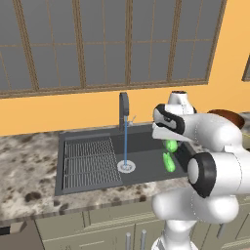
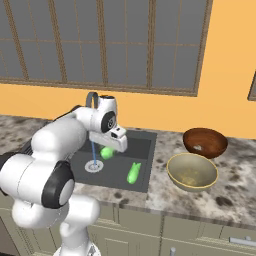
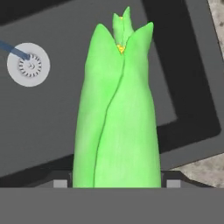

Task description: Pick the corns from the sink and place them in one bowl. Place the mushroom in the other bowl. Then turn off the sink faucet.

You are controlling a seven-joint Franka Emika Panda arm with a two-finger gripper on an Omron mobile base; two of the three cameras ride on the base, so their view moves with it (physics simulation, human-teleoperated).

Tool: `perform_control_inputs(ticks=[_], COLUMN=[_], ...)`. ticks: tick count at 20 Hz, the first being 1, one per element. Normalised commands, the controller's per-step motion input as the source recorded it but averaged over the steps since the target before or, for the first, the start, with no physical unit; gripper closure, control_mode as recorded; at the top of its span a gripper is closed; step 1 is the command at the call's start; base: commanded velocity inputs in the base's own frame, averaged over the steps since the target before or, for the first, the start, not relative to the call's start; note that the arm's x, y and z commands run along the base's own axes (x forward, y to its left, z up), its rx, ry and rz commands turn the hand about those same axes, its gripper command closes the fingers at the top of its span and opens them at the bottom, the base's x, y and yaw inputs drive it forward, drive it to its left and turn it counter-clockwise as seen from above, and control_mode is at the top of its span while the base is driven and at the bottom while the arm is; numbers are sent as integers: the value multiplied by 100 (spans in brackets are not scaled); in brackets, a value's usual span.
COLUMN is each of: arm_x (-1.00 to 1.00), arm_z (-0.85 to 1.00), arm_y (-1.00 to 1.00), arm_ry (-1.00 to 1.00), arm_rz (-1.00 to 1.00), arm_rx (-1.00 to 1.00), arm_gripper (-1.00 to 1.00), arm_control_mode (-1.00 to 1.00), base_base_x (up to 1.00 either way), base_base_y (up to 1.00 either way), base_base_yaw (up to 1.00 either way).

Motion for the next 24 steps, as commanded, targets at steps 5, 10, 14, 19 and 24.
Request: perform_control_inputs(ticks=[5, 10, 14, 19, 24], arm_x=[-21, -15, -8, -2, 0], arm_z=[26, 4, 7, 23, 9], arm_y=[-22, -54, -77, -83, -94], arm_ry=[-15, -11, -4, 1, 2], arm_rz=[-20, -18, -16, -19, -20], arm_rx=[-7, -3, 0, 0, 0], arm_gripper=[100, 100, 100, 100, 100], arm_control_mode=[-100, -100, -100, -100, -100], base_base_x=[0, 0, 0, 0, 0], base_base_y=[0, 0, 0, 0, 0], base_base_yaw=[0, 0, 0, 0, 0])
